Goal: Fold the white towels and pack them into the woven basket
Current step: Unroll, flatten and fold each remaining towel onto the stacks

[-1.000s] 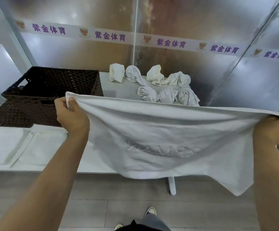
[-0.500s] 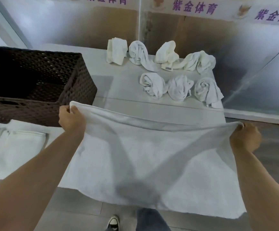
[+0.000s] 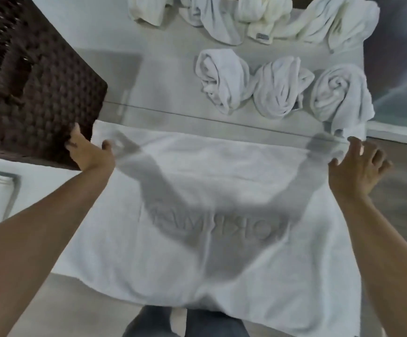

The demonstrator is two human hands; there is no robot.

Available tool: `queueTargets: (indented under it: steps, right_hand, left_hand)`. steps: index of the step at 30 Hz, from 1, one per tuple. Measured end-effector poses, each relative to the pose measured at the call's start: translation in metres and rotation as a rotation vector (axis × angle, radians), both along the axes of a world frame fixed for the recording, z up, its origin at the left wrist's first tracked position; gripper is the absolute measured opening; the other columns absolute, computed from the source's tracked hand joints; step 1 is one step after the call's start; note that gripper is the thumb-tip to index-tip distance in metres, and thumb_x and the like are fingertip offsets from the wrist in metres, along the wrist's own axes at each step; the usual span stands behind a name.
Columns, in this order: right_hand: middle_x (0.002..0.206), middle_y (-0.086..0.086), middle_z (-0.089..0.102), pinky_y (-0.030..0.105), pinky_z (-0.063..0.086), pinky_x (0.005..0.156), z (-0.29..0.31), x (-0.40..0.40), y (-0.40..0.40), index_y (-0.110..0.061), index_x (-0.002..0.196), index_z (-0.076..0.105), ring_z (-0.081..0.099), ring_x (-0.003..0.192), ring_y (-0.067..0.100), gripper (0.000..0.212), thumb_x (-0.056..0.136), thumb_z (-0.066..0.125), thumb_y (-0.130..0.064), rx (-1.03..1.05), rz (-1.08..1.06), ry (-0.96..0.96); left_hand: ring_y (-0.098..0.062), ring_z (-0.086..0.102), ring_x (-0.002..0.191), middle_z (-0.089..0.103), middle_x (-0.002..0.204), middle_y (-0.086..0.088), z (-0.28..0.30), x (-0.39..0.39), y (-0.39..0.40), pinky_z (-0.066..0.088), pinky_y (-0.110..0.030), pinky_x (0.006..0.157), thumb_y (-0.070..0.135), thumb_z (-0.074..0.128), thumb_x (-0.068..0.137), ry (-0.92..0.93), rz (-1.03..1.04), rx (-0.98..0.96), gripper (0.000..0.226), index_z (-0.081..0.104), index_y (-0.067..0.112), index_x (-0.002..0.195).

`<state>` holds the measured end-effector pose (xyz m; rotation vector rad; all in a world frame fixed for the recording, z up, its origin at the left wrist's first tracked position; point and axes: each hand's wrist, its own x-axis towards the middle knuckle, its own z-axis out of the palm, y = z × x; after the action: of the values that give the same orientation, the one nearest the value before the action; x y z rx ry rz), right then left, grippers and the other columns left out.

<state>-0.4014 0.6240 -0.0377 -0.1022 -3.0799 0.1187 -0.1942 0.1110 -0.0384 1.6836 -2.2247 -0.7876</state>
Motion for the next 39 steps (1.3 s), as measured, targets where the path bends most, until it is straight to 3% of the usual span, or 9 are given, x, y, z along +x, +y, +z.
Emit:
queueTargets:
  steps: [2,5,8,10,15,22,30,34,39]
  right_hand:
    - [0.141,0.018,0.048,0.055,0.024,0.113,-0.013,0.025,-0.012,-0.017,0.138,0.049,0.042,0.130,0.039,0.056,0.086,0.067,-0.017,-0.054,0.100,-0.008]
    - [0.143,0.011,0.051,0.057,0.028,0.113,-0.038,0.074,-0.026,-0.021,0.142,0.049,0.045,0.134,0.035,0.053,0.091,0.056,-0.032,-0.128,0.195,-0.093]
    - [0.164,0.008,0.031,0.063,0.012,0.119,-0.063,0.094,-0.025,-0.029,0.158,0.029,0.024,0.153,0.026,0.064,0.097,0.035,-0.051,-0.149,0.083,-0.228]
    - [0.170,0.005,0.017,0.064,0.002,0.120,-0.072,0.088,-0.020,-0.034,0.162,0.013,0.012,0.157,0.021,0.070,0.098,0.028,-0.057,-0.150,0.041,-0.264]
    - [0.172,0.003,0.004,0.063,-0.006,0.122,-0.074,0.072,-0.009,-0.036,0.163,0.000,0.002,0.158,0.017,0.072,0.099,0.020,-0.062,-0.147,0.014,-0.285]
    - [0.172,0.001,0.004,0.061,-0.005,0.123,-0.064,0.056,0.000,-0.036,0.163,0.002,0.001,0.158,0.016,0.071,0.102,0.030,-0.061,-0.164,0.024,-0.343]
    - [0.170,0.005,0.018,0.046,0.014,0.126,-0.043,0.118,0.002,-0.025,0.163,0.019,0.015,0.156,0.024,0.067,0.104,0.043,-0.048,-0.152,0.162,-0.395]
    - [0.170,0.002,0.017,0.042,0.017,0.124,-0.031,0.181,0.003,-0.029,0.163,0.019,0.017,0.156,0.023,0.069,0.102,0.050,-0.040,-0.150,0.212,-0.473]
    - [0.170,-0.002,0.016,0.042,0.017,0.125,-0.023,0.236,0.018,-0.032,0.162,0.020,0.016,0.156,0.021,0.069,0.101,0.051,-0.038,-0.155,0.205,-0.561]
  left_hand:
    - [-0.040,0.036,0.136,0.031,0.155,-0.017,-0.008,0.020,0.025,0.033,-0.052,0.111,0.020,0.069,0.091,-0.088,-0.238,-0.066,0.076,0.027,0.020,0.155]
    - [-0.037,0.021,0.147,0.017,0.165,-0.007,-0.022,0.045,0.060,0.030,-0.062,0.109,0.041,0.064,0.093,-0.318,-0.425,-0.003,0.075,0.024,0.034,0.156]
    - [-0.034,0.005,0.153,-0.001,0.168,0.000,-0.038,0.049,0.069,0.019,-0.063,0.114,0.066,0.052,0.091,-0.523,-0.497,0.073,0.080,0.010,0.046,0.156]
    - [-0.035,0.000,0.154,-0.008,0.168,0.000,-0.044,0.043,0.065,0.015,-0.064,0.115,0.071,0.045,0.090,-0.574,-0.532,0.070,0.082,0.002,0.048,0.155]
    - [-0.037,-0.003,0.153,-0.012,0.168,-0.002,-0.046,0.014,0.062,0.013,-0.066,0.116,0.071,0.045,0.091,-0.575,-0.594,0.067,0.082,0.000,0.047,0.156]
    - [-0.039,0.004,0.152,-0.004,0.168,-0.007,-0.046,-0.013,0.065,0.017,-0.067,0.113,0.062,0.050,0.094,-0.541,-0.605,0.040,0.076,0.009,0.044,0.155]
    - [-0.041,0.022,0.149,0.013,0.166,-0.013,-0.046,0.071,0.151,0.029,-0.061,0.111,0.048,0.058,0.094,-0.521,-0.909,-0.123,0.078,0.019,0.031,0.159]
    - [-0.040,0.015,0.151,0.006,0.168,-0.013,-0.047,0.117,0.203,0.024,-0.060,0.116,0.047,0.058,0.094,-0.530,-1.047,-0.131,0.083,0.011,0.032,0.160]
    - [-0.040,0.016,0.152,0.009,0.167,-0.014,-0.042,0.155,0.250,0.024,-0.058,0.118,0.041,0.061,0.093,-0.515,-1.167,-0.106,0.080,0.018,0.031,0.159]
